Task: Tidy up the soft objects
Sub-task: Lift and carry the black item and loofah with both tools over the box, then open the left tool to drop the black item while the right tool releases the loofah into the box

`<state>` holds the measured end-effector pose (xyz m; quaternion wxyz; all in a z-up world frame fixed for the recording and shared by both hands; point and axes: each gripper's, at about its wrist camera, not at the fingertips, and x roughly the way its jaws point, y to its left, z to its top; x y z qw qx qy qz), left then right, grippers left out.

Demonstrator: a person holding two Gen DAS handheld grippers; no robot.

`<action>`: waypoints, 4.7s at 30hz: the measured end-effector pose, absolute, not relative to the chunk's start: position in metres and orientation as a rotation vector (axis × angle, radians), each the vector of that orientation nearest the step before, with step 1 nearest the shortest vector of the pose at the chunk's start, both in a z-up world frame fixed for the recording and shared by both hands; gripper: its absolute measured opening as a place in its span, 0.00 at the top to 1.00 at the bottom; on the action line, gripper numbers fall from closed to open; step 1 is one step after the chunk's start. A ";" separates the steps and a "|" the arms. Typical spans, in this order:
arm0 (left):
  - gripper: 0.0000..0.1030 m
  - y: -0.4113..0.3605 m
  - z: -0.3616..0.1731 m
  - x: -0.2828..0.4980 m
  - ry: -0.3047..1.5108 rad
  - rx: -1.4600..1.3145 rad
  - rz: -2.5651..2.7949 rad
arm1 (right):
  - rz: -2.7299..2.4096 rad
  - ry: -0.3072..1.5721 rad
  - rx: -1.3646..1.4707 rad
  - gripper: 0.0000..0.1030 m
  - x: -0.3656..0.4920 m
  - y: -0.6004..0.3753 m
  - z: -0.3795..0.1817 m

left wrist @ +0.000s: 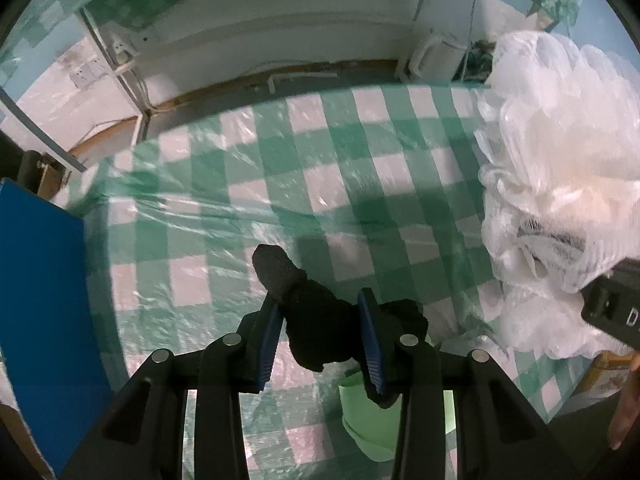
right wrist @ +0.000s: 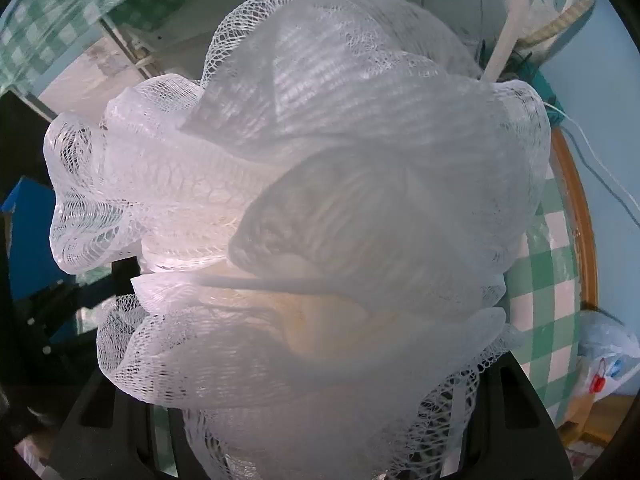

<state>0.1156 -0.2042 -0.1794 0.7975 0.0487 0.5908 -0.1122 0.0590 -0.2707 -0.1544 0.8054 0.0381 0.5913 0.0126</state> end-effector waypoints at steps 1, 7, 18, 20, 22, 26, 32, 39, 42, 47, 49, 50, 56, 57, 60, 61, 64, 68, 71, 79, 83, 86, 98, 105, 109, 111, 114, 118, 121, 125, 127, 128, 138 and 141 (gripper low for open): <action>0.63 -0.203 -0.177 0.116 1.263 0.098 -0.239 | 0.032 1.259 0.078 0.43 0.059 -0.276 -0.154; 0.63 -0.180 -0.162 0.116 1.231 0.067 -0.228 | 0.062 1.232 0.062 0.43 0.047 -0.267 -0.141; 0.63 -0.153 -0.127 0.106 1.166 0.031 -0.197 | 0.132 1.191 0.035 0.43 0.029 -0.249 -0.122; 0.63 -0.147 -0.120 0.103 1.153 0.024 -0.191 | 0.146 1.182 0.029 0.43 0.027 -0.246 -0.119; 0.63 -0.139 -0.112 0.098 1.139 0.017 -0.182 | 0.160 1.175 0.025 0.43 0.026 -0.243 -0.118; 0.63 -0.125 -0.103 0.090 1.121 0.009 -0.167 | 0.182 1.164 0.015 0.43 0.022 -0.244 -0.116; 0.63 -0.104 -0.091 0.080 1.095 0.003 -0.134 | 0.218 1.146 -0.002 0.43 0.024 -0.235 -0.112; 0.63 -0.083 -0.075 0.066 1.062 0.005 -0.098 | 0.271 1.126 -0.035 0.43 0.020 -0.223 -0.106; 0.63 -0.073 -0.070 0.062 1.058 -0.009 -0.087 | 0.289 1.122 -0.045 0.43 0.018 -0.218 -0.103; 0.63 -0.058 -0.066 0.057 1.044 -0.030 -0.065 | 0.322 1.115 -0.064 0.43 0.021 -0.213 -0.101; 0.63 -0.052 -0.066 0.056 1.043 -0.037 -0.056 | 0.336 1.112 -0.073 0.43 0.026 -0.207 -0.098; 0.63 -0.049 -0.065 0.055 1.043 -0.040 -0.053 | 0.341 1.110 -0.077 0.43 0.027 -0.205 -0.098; 0.63 -0.028 -0.063 0.050 1.032 -0.057 -0.033 | 0.376 1.099 -0.099 0.43 0.034 -0.202 -0.097; 0.63 -0.024 -0.062 0.049 1.030 -0.060 -0.028 | 0.383 1.098 -0.101 0.43 0.036 -0.201 -0.097; 0.63 -0.013 -0.059 0.047 1.020 -0.069 -0.010 | 0.403 1.091 -0.107 0.43 0.040 -0.198 -0.096; 0.63 -0.010 -0.059 0.046 1.017 -0.071 -0.005 | 0.408 1.089 -0.109 0.43 0.039 -0.196 -0.094; 0.63 0.001 -0.058 0.044 1.013 -0.079 0.011 | 0.431 1.082 -0.117 0.43 0.043 -0.194 -0.094; 0.63 0.015 -0.059 0.041 1.015 -0.094 0.031 | 0.457 1.080 -0.129 0.43 0.047 -0.190 -0.097; 0.63 0.025 -0.061 0.039 1.015 -0.104 0.044 | 0.475 1.078 -0.138 0.43 0.052 -0.186 -0.096; 0.63 0.050 -0.064 0.033 1.013 -0.126 0.076 | 0.519 1.075 -0.171 0.43 0.063 -0.183 -0.095; 0.63 0.064 -0.064 0.029 1.012 -0.143 0.093 | 0.539 1.079 -0.187 0.43 0.070 -0.184 -0.097; 0.63 0.075 -0.065 0.027 1.009 -0.154 0.110 | 0.552 1.081 -0.198 0.43 0.074 -0.184 -0.098; 0.63 0.116 -0.077 0.019 1.026 -0.201 0.165 | 0.608 1.090 -0.262 0.43 0.084 -0.151 -0.099; 0.63 0.134 -0.084 0.017 1.036 -0.217 0.199 | 0.637 1.094 -0.332 0.43 0.092 -0.127 -0.104; 0.63 0.144 -0.093 0.019 1.061 -0.228 0.216 | 0.655 1.114 -0.365 0.43 0.097 -0.104 -0.111; 0.63 0.147 -0.097 0.019 1.073 -0.229 0.224 | 0.663 1.126 -0.383 0.43 0.096 -0.096 -0.115; 0.63 0.151 -0.105 0.021 1.092 -0.235 0.237 | 0.673 1.142 -0.407 0.43 0.098 -0.080 -0.122; 0.63 0.157 -0.112 0.023 1.114 -0.243 0.253 | 0.684 1.163 -0.430 0.43 0.103 -0.066 -0.128; 0.62 0.159 -0.116 0.024 1.124 -0.245 0.261 | 0.694 1.181 -0.438 0.43 0.109 -0.062 -0.128; 0.61 0.162 -0.120 0.024 1.141 -0.251 0.275 | 0.703 1.196 -0.444 0.41 0.122 -0.042 -0.114; 0.59 0.164 -0.120 0.024 1.140 -0.250 0.289 | 0.711 1.197 -0.449 0.34 0.127 -0.037 -0.110; 0.56 0.165 -0.120 0.024 1.142 -0.250 0.298 | 0.711 1.199 -0.456 0.31 0.131 -0.027 -0.108; 0.34 0.171 -0.117 0.024 1.141 -0.256 0.332 | 0.680 1.204 -0.446 0.20 0.128 -0.015 -0.098; 0.34 0.168 -0.115 0.025 1.134 -0.252 0.328 | 0.697 1.193 -0.404 0.20 0.119 -0.006 -0.103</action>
